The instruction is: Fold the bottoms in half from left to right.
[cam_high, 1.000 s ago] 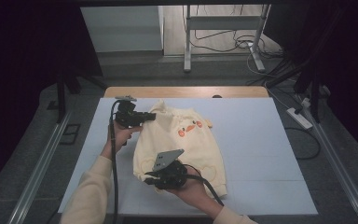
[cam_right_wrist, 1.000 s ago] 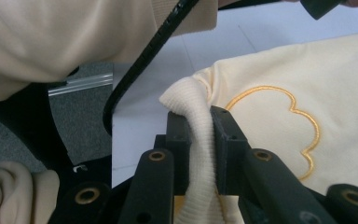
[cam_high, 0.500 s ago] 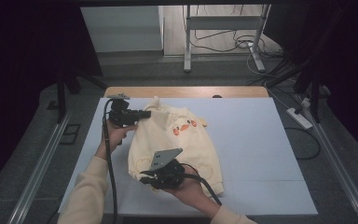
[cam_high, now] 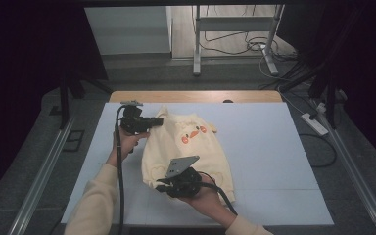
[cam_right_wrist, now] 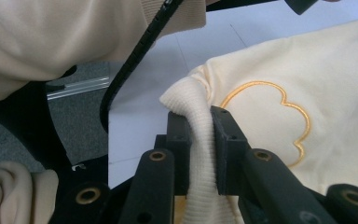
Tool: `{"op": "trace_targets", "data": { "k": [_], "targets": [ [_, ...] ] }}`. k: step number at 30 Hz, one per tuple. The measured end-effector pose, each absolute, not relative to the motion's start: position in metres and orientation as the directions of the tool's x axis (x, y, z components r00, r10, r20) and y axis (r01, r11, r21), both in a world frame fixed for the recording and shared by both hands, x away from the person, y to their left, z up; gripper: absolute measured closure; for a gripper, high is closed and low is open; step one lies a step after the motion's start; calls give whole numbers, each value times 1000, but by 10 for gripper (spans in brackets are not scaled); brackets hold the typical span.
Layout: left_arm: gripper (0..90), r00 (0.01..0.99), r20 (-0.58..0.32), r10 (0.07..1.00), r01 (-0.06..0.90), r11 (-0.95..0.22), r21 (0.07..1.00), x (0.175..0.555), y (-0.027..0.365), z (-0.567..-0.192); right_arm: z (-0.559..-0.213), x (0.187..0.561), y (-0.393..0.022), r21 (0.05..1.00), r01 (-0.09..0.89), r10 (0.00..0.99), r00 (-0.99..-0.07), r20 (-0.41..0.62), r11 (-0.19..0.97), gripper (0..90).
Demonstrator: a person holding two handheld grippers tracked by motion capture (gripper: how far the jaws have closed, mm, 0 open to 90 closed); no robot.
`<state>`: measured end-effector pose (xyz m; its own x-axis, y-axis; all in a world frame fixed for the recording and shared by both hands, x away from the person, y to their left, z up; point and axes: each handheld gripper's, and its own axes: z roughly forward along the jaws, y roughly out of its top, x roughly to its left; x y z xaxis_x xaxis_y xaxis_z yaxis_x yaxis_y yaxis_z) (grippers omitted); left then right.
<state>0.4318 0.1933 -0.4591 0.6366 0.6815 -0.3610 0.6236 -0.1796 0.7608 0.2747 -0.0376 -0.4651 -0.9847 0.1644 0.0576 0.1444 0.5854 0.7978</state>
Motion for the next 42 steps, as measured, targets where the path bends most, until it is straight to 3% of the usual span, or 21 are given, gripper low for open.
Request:
{"op": "trace_targets", "data": {
  "k": [17, 42],
  "targets": [
    [809, 660, -366, 656, 627, -211, 750, 443, 169, -467, -469, 276, -78, 791, 210, 270, -961, 59, 575, 784],
    [807, 675, -375, 635, 629, -230, 742, 444, 146, -477, -478, 276, -110, 779, 271, 332, -939, 85, 566, 784]
  ]
}}
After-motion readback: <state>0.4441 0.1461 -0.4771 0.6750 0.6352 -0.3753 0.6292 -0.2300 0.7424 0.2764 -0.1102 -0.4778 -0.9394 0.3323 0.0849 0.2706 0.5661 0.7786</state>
